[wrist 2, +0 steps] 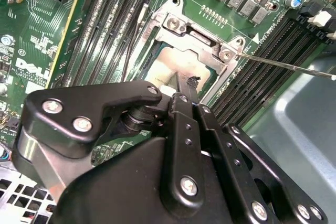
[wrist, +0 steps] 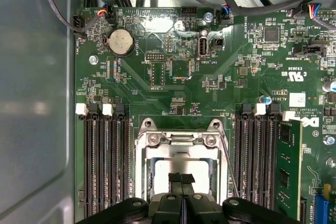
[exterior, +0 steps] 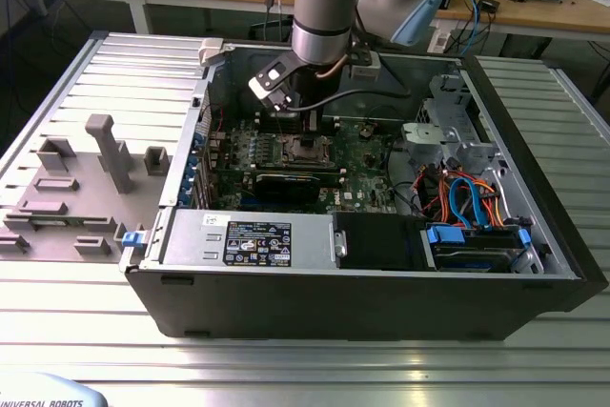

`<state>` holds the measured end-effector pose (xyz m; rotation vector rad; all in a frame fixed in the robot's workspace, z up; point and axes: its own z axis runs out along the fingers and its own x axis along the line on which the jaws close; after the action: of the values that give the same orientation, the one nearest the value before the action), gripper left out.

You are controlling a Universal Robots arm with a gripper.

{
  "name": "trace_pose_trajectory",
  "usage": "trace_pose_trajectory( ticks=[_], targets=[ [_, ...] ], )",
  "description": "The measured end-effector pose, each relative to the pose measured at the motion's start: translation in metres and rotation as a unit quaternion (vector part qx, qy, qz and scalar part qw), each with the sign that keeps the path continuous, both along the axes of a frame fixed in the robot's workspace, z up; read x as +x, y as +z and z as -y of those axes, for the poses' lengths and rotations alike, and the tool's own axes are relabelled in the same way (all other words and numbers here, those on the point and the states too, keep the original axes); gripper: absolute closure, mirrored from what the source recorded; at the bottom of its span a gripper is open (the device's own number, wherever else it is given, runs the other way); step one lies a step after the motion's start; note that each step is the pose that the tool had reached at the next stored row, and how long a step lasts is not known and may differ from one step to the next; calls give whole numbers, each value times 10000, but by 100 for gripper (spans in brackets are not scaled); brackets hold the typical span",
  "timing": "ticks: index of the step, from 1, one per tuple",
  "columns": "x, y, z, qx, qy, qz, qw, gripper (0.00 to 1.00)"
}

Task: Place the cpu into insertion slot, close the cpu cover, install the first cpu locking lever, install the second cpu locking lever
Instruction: 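Install the first cpu locking lever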

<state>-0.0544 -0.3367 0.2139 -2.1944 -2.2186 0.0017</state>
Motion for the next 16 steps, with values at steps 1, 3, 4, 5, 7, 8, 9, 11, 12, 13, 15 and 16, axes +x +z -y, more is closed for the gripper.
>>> trace_pose_trajectory(
  ticks=[1, 3, 4, 5, 7, 8, 9, 11, 12, 13, 15, 16],
  targets=[
    [0, 11, 0, -1, 0, 0, 10000, 89],
    [0, 36, 0, 0, 0, 0, 10000, 89],
    [0, 53, 0, 0, 0, 0, 10000, 89],
    [0, 68, 0, 0, 0, 0, 10000, 89],
    [0, 83, 0, 0, 0, 0, 10000, 89],
    [0, 88, 0, 0, 0, 0, 10000, 89],
    [0, 92, 0, 0, 0, 0, 10000, 89],
    [0, 102, 0, -1, 0, 0, 10000, 89],
    [0, 106, 0, 0, 0, 0, 10000, 89],
    [0, 114, 0, -1, 0, 0, 10000, 89],
    [0, 131, 0, 0, 0, 0, 10000, 89],
    [0, 139, 0, 0, 0, 0, 10000, 89]
  ],
)
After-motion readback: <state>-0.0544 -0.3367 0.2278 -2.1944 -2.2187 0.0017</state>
